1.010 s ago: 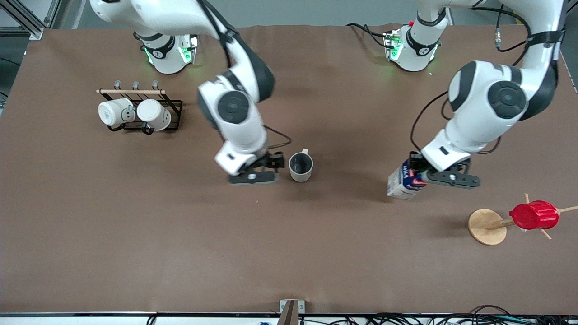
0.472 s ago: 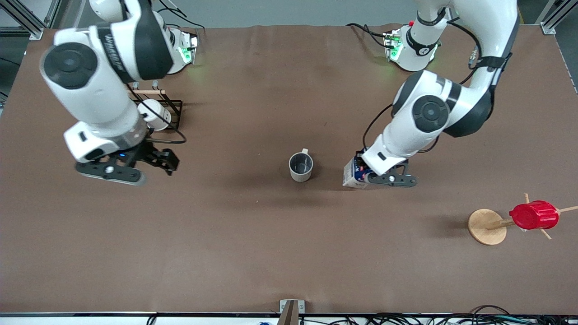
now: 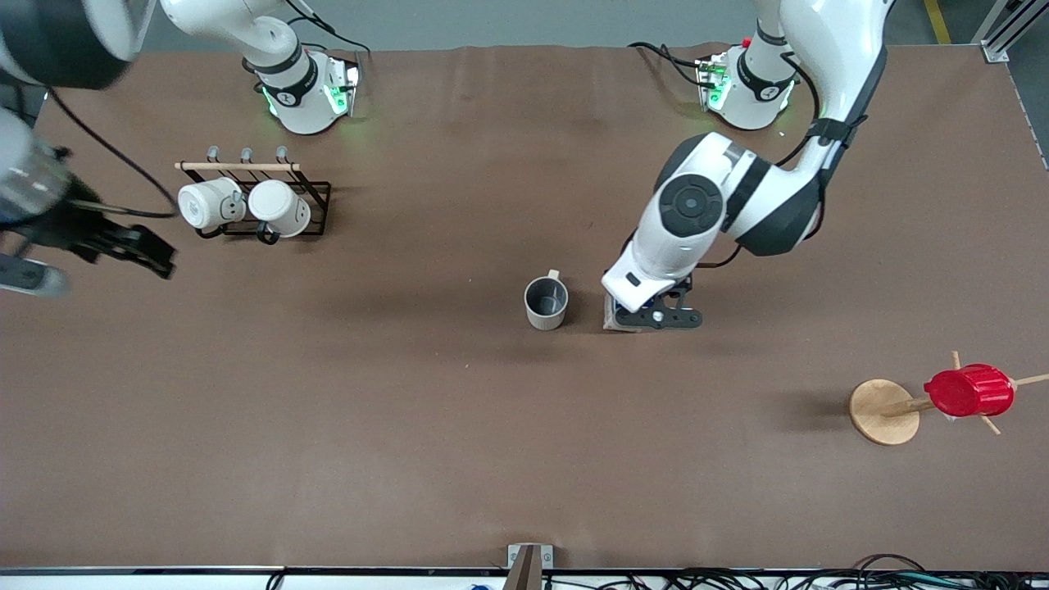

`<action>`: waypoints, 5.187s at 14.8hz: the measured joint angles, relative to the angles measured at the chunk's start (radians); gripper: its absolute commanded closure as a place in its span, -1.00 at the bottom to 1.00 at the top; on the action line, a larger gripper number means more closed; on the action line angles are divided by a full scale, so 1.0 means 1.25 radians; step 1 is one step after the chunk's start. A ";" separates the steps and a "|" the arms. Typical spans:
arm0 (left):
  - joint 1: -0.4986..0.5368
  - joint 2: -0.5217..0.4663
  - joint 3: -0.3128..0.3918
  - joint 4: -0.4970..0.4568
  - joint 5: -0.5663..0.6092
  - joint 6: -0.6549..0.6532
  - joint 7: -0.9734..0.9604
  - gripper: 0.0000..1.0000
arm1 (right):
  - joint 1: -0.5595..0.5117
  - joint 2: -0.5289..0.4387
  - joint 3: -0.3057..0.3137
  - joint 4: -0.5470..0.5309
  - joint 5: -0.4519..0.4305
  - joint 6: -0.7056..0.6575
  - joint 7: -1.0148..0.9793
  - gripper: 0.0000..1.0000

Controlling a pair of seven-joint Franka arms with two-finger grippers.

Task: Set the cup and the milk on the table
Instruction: 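Release the mug and withdraw the right gripper while the left carries the carton, then lower the milk carton beside the mug with the left gripper, then open the left gripper and draw it back from the carton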

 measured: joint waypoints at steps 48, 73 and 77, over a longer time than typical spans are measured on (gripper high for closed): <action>-0.008 0.064 -0.049 0.076 0.017 -0.006 -0.001 -1.00 | -0.428 -0.086 0.302 -0.004 0.035 -0.108 -0.147 -1.00; 0.088 -0.366 0.329 0.026 -0.129 -0.213 0.443 -0.97 | -0.428 -0.087 0.301 -0.004 0.035 -0.109 -0.150 -1.00; 0.117 -0.430 0.328 -0.028 -0.130 -0.243 0.465 -1.00 | -0.428 -0.087 0.301 -0.005 0.035 -0.110 -0.151 -1.00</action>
